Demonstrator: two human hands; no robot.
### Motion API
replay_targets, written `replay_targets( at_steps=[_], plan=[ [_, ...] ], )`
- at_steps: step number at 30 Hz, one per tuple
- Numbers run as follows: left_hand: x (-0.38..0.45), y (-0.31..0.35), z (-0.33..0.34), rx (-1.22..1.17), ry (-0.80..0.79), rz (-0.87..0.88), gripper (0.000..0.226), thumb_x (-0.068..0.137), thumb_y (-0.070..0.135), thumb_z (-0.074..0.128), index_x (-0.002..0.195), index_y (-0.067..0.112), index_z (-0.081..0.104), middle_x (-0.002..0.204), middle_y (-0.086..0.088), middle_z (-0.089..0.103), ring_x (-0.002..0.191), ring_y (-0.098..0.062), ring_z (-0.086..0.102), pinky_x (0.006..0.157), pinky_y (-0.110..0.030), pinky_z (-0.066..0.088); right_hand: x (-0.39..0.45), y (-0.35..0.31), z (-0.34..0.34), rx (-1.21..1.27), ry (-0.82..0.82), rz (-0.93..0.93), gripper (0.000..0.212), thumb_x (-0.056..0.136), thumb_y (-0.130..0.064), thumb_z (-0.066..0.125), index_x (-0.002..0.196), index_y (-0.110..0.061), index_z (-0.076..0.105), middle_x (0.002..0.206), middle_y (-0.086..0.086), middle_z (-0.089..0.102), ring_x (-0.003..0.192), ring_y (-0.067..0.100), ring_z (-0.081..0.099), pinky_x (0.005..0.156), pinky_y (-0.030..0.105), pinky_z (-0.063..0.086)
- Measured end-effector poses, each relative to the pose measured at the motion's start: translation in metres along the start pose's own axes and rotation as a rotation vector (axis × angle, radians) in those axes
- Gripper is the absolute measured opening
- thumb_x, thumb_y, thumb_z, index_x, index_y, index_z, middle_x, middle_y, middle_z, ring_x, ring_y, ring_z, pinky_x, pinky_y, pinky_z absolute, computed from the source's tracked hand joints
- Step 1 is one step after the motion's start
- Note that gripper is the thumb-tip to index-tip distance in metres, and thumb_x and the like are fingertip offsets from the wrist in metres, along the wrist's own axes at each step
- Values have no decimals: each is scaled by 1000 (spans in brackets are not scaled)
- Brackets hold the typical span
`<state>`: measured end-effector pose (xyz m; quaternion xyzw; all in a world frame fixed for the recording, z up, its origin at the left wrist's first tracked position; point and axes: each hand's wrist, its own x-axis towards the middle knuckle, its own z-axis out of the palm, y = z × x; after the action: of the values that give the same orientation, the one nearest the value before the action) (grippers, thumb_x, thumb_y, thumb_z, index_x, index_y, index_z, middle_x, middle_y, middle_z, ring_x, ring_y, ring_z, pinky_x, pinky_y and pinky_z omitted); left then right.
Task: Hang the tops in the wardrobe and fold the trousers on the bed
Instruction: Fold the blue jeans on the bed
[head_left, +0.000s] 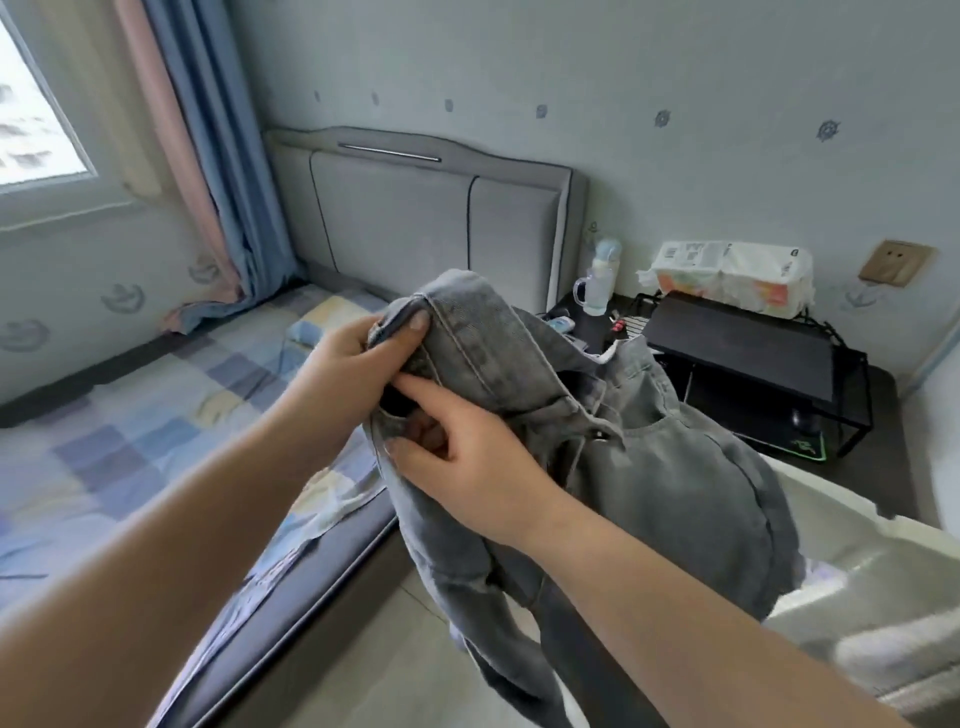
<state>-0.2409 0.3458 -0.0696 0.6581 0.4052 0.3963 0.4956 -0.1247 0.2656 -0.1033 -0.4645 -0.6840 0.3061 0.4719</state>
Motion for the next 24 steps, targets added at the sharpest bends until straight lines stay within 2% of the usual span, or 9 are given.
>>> replay_targets(
  at_steps=[2, 4, 6, 9, 12, 14, 17, 20, 24],
  plan=[
    [-19, -5, -29, -101, 59, 46, 23, 82, 46, 63, 76, 25, 73, 83, -2, 73, 82, -16, 67, 86, -39, 54, -6, -9, 16, -88, -23, -76, 45, 90, -19, 58, 134, -24, 49, 100, -13, 60, 87, 2, 59, 78, 15, 48],
    [-37, -9, -54, -91, 129, 125, 20, 84, 44, 64, 73, 29, 72, 76, 9, 70, 74, -7, 64, 76, -27, 54, -20, -9, 23, -204, 35, -225, 44, 89, -18, 59, 131, -25, 49, 107, -10, 58, 86, 5, 60, 76, 17, 51],
    [-54, -9, -81, -52, 218, 203, 21, 83, 43, 62, 67, 31, 69, 65, 17, 64, 63, 2, 58, 62, -15, 49, -32, -4, 29, -308, 191, -387, 44, 87, -16, 60, 128, -23, 48, 115, -10, 52, 92, 5, 60, 81, 21, 51],
    [-75, -7, -116, -21, 268, 256, 14, 79, 40, 61, 69, 36, 71, 64, 19, 64, 61, 4, 56, 59, -11, 47, -27, 10, 42, -370, 307, -349, 56, 82, -17, 64, 133, -23, 42, 132, -7, 43, 122, 13, 48, 101, 33, 44],
    [-98, -6, -149, 59, 270, 291, 19, 85, 26, 65, 76, 41, 74, 66, 21, 66, 63, 7, 57, 61, -8, 46, -5, 16, 75, -339, 47, -146, 74, 81, -13, 69, 142, -25, 30, 142, -7, 38, 134, 7, 33, 111, 22, 28],
    [-115, -7, -166, 115, 293, 296, 25, 89, 19, 63, 73, 35, 73, 63, 21, 63, 60, 7, 55, 59, -8, 45, 12, 15, 105, -274, -105, -98, 71, 81, -13, 68, 142, -29, 35, 135, -14, 46, 123, -6, 40, 101, 6, 28],
    [-143, -6, -197, 156, 388, 301, 21, 82, 22, 64, 68, 35, 73, 59, 22, 61, 57, 9, 52, 58, -6, 44, 39, 5, 160, -156, -241, -144, 48, 82, -13, 66, 128, -19, 54, 108, -26, 54, 96, -16, 50, 79, -4, 31],
    [-174, -2, -235, 211, 482, 269, 10, 73, 34, 68, 68, 41, 73, 58, 21, 61, 57, 8, 53, 59, -8, 45, 62, -4, 215, -98, -342, -173, 36, 82, -14, 68, 117, -16, 58, 95, -12, 58, 84, -6, 48, 71, -2, 33],
    [-223, 6, -296, 346, 670, 209, 14, 76, 31, 63, 67, 39, 72, 59, 18, 59, 59, 4, 51, 61, -13, 46, 85, -18, 293, -2, -548, -174, 48, 80, -10, 71, 123, -19, 50, 94, -10, 62, 83, 7, 59, 74, 15, 46]
  ],
)
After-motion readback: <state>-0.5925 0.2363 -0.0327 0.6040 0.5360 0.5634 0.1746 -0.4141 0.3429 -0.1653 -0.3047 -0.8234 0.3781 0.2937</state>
